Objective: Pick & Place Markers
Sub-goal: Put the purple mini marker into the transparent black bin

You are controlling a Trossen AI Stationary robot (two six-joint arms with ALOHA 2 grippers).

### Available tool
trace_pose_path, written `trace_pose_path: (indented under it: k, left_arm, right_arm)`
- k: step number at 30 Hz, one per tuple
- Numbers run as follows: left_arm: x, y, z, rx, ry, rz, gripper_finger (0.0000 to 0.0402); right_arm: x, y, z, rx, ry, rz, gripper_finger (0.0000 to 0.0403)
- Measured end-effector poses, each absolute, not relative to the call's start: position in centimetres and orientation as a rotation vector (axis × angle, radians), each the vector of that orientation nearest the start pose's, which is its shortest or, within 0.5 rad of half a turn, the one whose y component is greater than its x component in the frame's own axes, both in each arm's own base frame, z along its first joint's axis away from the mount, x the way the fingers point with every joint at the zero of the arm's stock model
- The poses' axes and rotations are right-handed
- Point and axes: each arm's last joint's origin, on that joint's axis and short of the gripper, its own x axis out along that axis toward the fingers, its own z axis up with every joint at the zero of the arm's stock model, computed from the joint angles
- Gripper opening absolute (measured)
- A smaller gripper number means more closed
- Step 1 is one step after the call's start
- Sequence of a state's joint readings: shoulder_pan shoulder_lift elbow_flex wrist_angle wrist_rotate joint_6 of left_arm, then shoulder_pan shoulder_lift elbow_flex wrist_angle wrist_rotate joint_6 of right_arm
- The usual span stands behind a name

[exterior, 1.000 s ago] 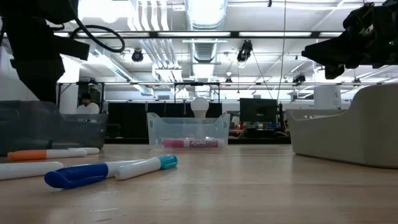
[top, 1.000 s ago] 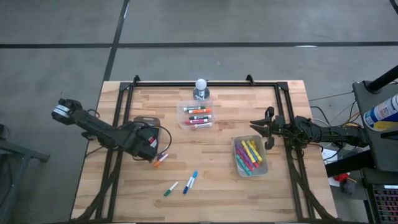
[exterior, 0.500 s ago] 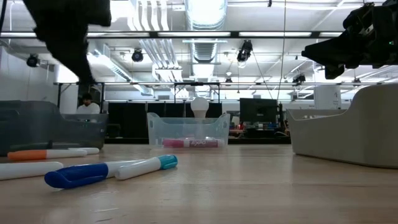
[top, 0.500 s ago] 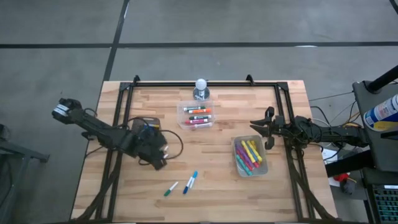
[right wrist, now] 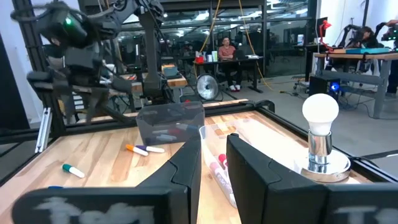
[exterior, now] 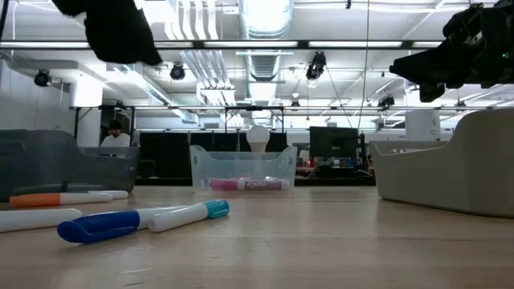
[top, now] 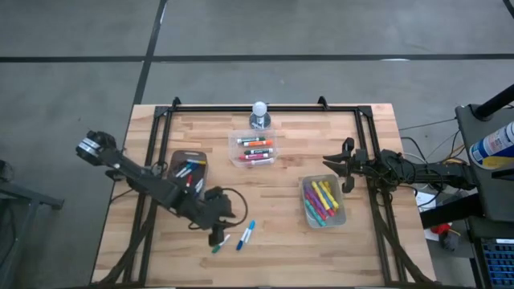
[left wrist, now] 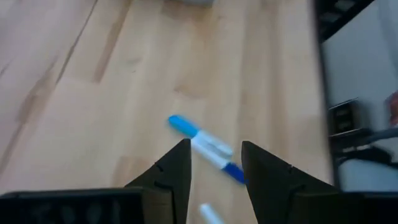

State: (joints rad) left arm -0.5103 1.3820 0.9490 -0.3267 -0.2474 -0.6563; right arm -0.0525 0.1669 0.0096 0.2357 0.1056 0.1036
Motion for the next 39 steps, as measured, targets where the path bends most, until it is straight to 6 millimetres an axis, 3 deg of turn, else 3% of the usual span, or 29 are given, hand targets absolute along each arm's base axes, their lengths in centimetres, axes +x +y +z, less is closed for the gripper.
trace_pose_path:
  k: [6,13,28,39]
  left_arm:
    - [26.1,-12.9,22.0,-0.289,0.92,0.095,0.0133]
    - [25.9,-12.9,20.4,-0.236,1.029,0.144,0.0133]
    - [24.0,-12.2,17.4,-0.172,1.132,0.212,0.0133]
    - [21.6,-12.4,15.9,-0.273,1.271,0.342,0.0133]
  right_arm:
    - [10.7,-0.9,17.6,0.105,-0.086,-0.154,0.0068]
    - [10.7,-0.9,17.6,0.104,-0.086,-0.154,0.0068]
    - [10.7,-0.9,17.6,0.104,-0.086,-0.154,0.0068]
    - [10.7,-0.9,17.6,0.104,-0.086,-0.154,0.0068]
